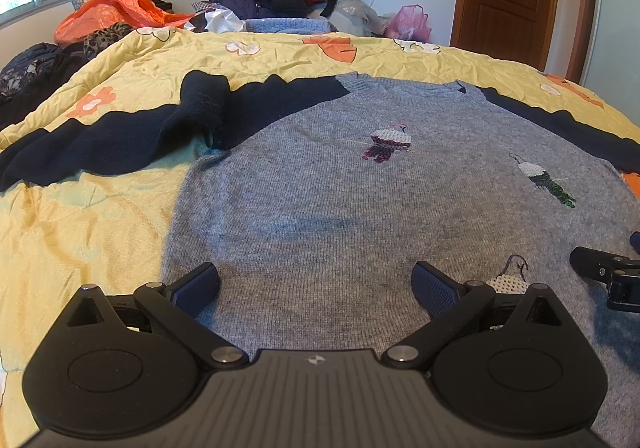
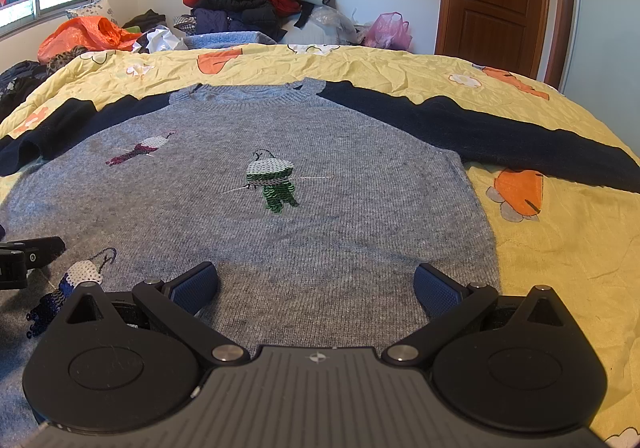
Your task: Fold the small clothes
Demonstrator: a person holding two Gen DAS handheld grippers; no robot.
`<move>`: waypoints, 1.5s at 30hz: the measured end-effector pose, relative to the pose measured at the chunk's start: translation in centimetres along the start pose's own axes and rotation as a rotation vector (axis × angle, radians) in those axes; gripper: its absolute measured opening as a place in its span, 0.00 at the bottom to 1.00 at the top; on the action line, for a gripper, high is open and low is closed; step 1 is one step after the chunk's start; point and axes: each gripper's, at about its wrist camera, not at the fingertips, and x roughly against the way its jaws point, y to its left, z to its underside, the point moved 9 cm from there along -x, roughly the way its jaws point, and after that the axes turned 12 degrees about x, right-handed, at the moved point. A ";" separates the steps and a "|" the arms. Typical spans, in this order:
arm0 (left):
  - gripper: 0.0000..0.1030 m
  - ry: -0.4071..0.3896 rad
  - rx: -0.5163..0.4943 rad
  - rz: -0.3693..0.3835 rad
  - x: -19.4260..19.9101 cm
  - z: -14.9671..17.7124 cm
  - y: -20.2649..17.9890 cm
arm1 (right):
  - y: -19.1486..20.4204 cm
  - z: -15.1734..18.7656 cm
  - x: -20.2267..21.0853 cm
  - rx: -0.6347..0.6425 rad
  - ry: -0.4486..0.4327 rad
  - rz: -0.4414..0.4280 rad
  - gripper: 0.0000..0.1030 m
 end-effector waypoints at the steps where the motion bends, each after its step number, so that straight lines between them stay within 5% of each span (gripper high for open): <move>1: 1.00 0.000 0.000 0.000 0.0 0.0 0.0 | 0.0 0.0 0.0 0.000 0.000 0.000 1.00; 22: 1.00 0.000 0.001 0.001 0.0 0.0 0.0 | -0.4 -0.2 0.3 -0.018 0.011 -0.047 1.00; 27: 1.00 -0.001 0.002 0.001 0.0 0.0 0.0 | -6.2 -2.8 2.3 -0.420 -0.080 -0.335 1.00; 30: 1.00 -0.001 0.002 0.002 0.0 0.0 0.0 | -12.9 -2.9 1.1 -0.701 -0.086 -0.404 1.00; 36: 1.00 -0.001 0.002 0.002 0.0 0.0 -0.1 | -28.3 0.2 -0.8 -1.165 -0.260 -0.255 1.00; 39: 1.00 -0.001 0.002 0.002 0.0 0.0 -0.1 | -34.0 1.6 -1.3 -1.201 -0.308 -0.089 1.00; 42: 1.00 -0.001 0.002 0.002 0.0 0.0 -0.1 | -37.6 3.1 -2.7 -1.195 -0.258 0.058 0.97; 45: 1.00 -0.001 0.002 0.002 0.0 0.0 -0.1 | -39.1 4.3 -4.6 -1.228 -0.222 0.093 0.88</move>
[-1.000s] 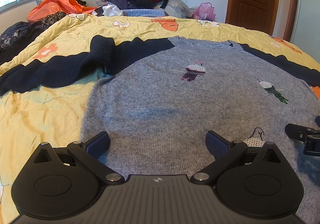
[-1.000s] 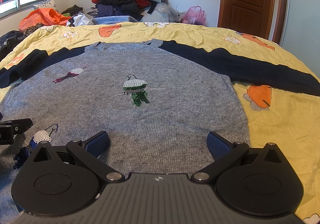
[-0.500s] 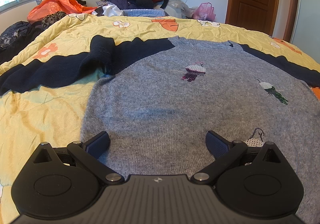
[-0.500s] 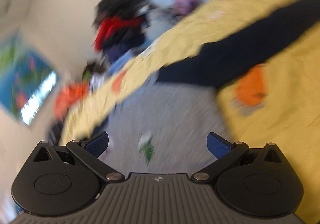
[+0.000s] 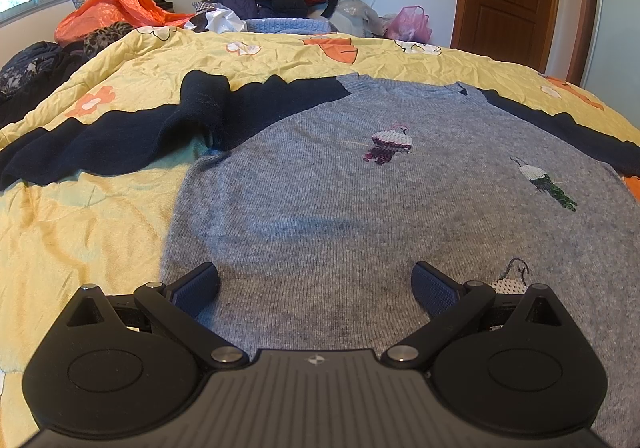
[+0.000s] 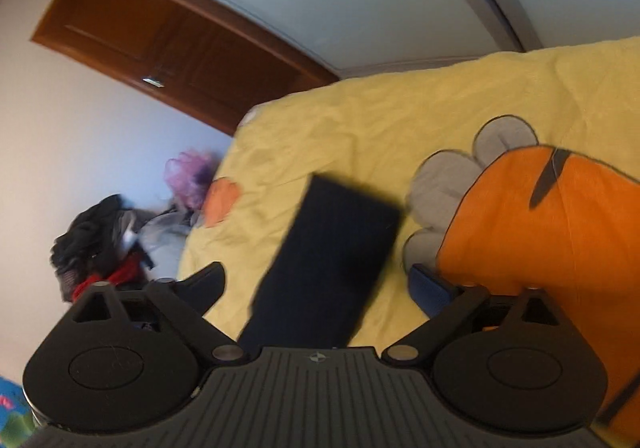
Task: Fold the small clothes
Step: 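Grasp the navy sleeve cuff with the right gripper and lift it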
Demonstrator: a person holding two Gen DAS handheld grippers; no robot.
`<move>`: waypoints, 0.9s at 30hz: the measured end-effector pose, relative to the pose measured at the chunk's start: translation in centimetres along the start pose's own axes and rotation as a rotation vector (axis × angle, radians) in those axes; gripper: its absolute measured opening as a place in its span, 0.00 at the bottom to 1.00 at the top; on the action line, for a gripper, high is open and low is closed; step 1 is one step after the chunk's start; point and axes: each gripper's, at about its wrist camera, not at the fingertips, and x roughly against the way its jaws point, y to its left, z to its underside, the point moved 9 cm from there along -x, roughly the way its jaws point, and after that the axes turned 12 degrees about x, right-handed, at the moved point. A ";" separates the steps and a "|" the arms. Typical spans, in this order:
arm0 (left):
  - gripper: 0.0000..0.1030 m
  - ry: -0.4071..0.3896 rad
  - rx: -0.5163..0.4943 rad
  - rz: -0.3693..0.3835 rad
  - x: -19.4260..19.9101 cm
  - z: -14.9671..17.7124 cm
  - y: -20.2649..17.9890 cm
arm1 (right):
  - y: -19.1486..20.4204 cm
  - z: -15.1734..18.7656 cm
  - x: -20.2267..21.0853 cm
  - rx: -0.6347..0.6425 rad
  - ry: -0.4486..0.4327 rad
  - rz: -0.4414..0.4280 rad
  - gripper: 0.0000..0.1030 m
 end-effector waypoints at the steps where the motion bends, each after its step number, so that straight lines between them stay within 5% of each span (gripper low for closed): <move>1: 1.00 0.000 0.000 0.000 0.0 0.0 0.0 | 0.0 -0.3 -0.4 0.000 -0.012 -0.005 0.87; 5: 1.00 0.000 0.000 0.001 0.0 0.0 0.0 | 0.7 -0.9 -1.7 0.096 -0.058 0.033 0.67; 7: 1.00 0.000 0.001 0.001 0.0 0.0 0.0 | 0.9 0.0 -3.0 0.148 -0.030 0.051 0.17; 8: 1.00 0.000 0.001 0.001 0.0 0.0 0.0 | 0.8 0.3 -3.4 0.154 -0.012 0.062 0.12; 14: 1.00 -0.001 0.007 0.006 0.0 -0.1 0.0 | 2.4 -2.3 -0.1 0.113 -0.140 -0.027 0.12; 20: 1.00 -0.010 0.045 0.036 -0.1 -0.4 0.2 | 6.5 -4.4 3.1 0.250 -0.198 -0.052 0.12; 23: 1.00 -0.014 0.058 0.047 0.0 -0.4 0.3 | 9.7 -2.5 3.1 0.353 -0.184 -0.058 0.12; 27: 1.00 -0.015 0.060 0.050 0.0 -0.4 0.3 | 17.6 5.1 3.4 0.549 -0.099 -0.187 0.12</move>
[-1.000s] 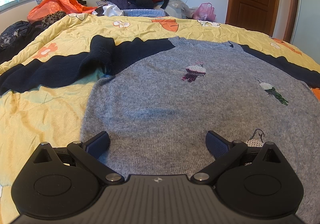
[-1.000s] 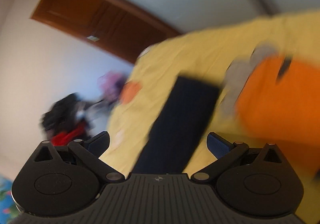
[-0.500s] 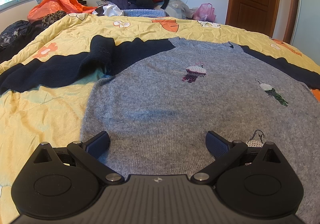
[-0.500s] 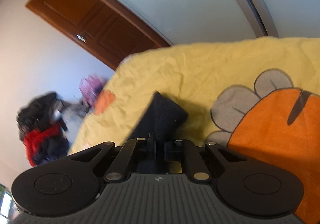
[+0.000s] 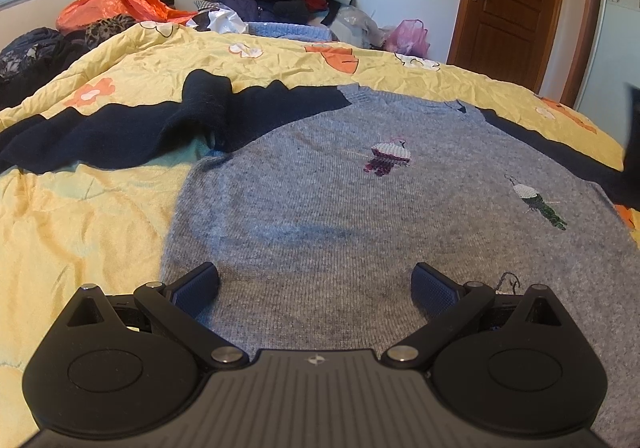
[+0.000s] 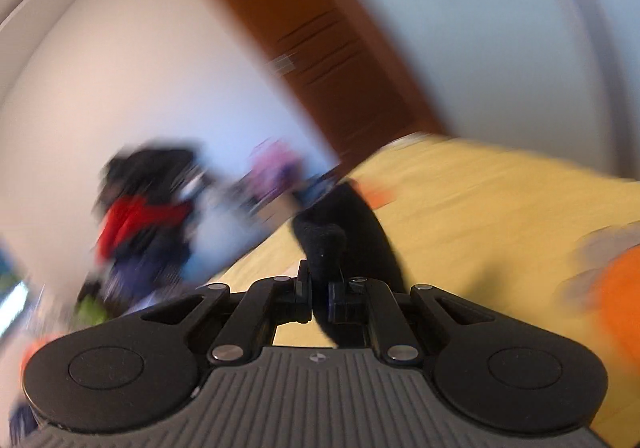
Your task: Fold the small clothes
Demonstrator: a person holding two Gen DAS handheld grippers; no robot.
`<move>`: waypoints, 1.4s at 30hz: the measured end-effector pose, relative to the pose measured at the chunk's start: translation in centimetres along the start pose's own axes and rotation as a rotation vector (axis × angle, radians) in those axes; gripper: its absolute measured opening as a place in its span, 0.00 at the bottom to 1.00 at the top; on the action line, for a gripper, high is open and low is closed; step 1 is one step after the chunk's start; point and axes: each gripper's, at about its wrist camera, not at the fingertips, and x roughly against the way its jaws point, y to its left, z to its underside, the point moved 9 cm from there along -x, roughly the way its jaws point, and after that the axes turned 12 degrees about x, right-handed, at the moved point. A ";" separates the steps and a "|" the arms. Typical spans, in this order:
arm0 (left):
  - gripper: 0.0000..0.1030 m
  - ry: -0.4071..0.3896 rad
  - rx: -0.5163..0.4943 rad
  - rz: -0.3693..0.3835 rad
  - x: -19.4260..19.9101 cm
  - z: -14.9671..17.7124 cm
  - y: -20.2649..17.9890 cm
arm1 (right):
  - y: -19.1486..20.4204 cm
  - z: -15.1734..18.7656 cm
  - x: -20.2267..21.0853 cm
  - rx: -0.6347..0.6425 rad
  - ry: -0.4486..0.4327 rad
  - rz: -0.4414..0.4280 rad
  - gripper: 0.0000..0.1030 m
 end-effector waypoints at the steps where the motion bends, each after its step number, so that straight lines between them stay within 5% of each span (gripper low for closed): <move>1: 1.00 0.000 -0.001 0.000 0.0 0.0 0.0 | 3.4 1.2 -0.5 0.063 0.028 -0.055 0.12; 6: 1.00 0.001 -0.005 -0.004 0.0 0.1 0.1 | 19.6 9.7 -1.3 0.280 0.219 -0.377 0.13; 8: 1.00 0.002 -0.011 -0.010 0.0 0.1 0.1 | 23.4 13.5 -1.7 0.343 0.314 -0.411 0.40; 9: 1.00 0.003 -0.017 -0.016 -0.1 0.1 0.0 | 24.3 15.1 -1.4 0.361 0.363 -0.393 0.66; 10: 1.00 0.004 -0.025 -0.023 -0.1 0.2 -0.1 | 24.5 16.1 -1.1 0.353 0.373 -0.368 0.74; 16: 1.00 0.005 -0.046 -0.046 -0.3 0.3 -0.3 | 18.4 14.6 1.6 0.166 0.141 -0.304 0.72; 20: 1.00 0.015 -0.008 -0.048 -0.1 -0.2 -0.4 | 13.1 13.3 1.0 -0.115 0.058 -0.318 0.75; 23: 1.00 0.060 0.126 0.037 -0.2 -2.4 -1.9 | 11.8 13.6 0.4 -0.201 0.057 -0.338 0.77; 27: 1.00 0.124 0.353 0.313 -2.1 -6.1 -5.6 | 11.7 14.2 -0.8 -0.277 0.113 -0.383 0.81; 29: 1.00 0.141 0.436 0.381 -3.9 -7.4 -7.1 | 11.4 14.5 -1.2 -0.316 0.127 -0.387 0.81; 33: 0.99 0.256 0.456 0.357 -9.4 -7.3 -10.0 | 10.7 14.6 -1.3 -0.370 0.127 -0.410 0.81; 35: 0.98 0.243 0.407 0.336 -10.5 -7.0 -11.4 | 10.5 14.7 -1.4 -0.381 0.131 -0.416 0.81; 36: 0.92 0.226 0.364 0.329 -10.5 -7.1 -12.1 | 10.4 14.7 -1.3 -0.382 0.133 -0.419 0.82; 39: 0.10 0.240 0.230 0.271 -10.9 -6.6 -13.7 | 10.5 14.7 -1.3 -0.382 0.135 -0.420 0.83; 42: 0.07 0.210 0.122 0.198 -10.7 -6.4 -14.1 | 10.8 14.7 -1.3 -0.376 0.134 -0.422 0.86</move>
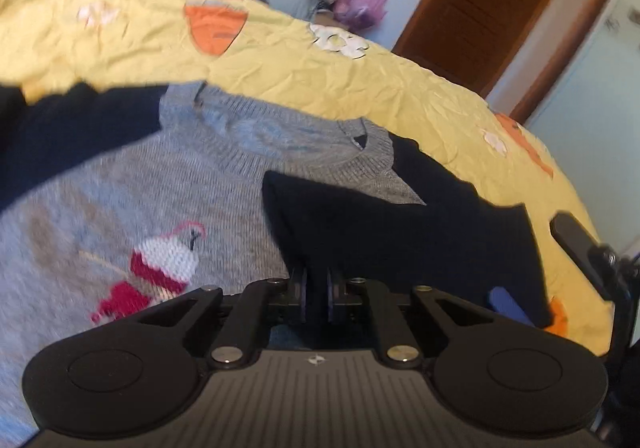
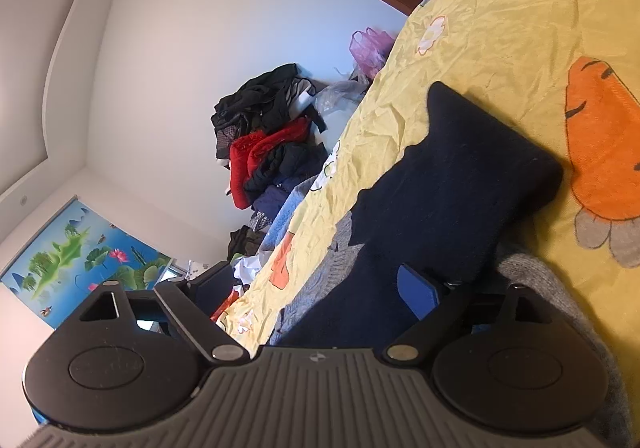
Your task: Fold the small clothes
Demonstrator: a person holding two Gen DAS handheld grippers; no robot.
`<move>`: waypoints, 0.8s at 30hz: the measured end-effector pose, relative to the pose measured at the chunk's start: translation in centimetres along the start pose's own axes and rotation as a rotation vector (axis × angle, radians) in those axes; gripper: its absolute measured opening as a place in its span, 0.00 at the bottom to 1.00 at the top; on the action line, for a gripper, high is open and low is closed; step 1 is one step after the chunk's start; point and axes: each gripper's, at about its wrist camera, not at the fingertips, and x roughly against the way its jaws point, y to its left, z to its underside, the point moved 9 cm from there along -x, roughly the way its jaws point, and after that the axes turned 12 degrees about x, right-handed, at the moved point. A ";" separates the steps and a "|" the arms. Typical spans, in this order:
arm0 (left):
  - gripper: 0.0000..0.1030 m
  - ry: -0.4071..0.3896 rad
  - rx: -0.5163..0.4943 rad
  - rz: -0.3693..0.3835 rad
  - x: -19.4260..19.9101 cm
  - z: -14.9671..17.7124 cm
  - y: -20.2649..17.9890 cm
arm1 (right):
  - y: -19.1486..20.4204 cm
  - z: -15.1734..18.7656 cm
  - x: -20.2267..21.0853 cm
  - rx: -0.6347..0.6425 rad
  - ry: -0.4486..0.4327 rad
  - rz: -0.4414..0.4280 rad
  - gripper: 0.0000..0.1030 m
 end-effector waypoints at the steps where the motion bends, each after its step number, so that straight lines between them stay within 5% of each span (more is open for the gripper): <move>1: 0.07 -0.019 -0.018 -0.008 0.6 -0.3 -0.1 | 0.1 0.0 0.0 0.004 0.002 0.001 0.86; 9: 0.06 -0.237 -0.091 -0.069 6.4 -3.9 1.6 | 0.6 -0.4 0.5 0.029 -0.007 -0.004 0.93; 14: 0.06 -0.231 -0.069 -0.217 6.7 -3.1 7.4 | 1.3 -0.5 0.7 0.064 -0.011 -0.009 0.95; 18: 0.06 -0.150 -0.086 -0.281 5.7 -1.4 10.0 | 0.9 -0.3 0.5 0.048 0.012 -0.011 0.97; 22: 0.10 -0.199 -0.100 -0.354 6.9 -1.9 9.9 | 0.9 0.2 -0.1 0.070 0.055 -0.001 0.97; 24: 0.10 -0.298 -0.090 -0.391 8.7 -2.7 9.2 | 1.1 0.6 -0.4 0.113 0.072 0.013 0.97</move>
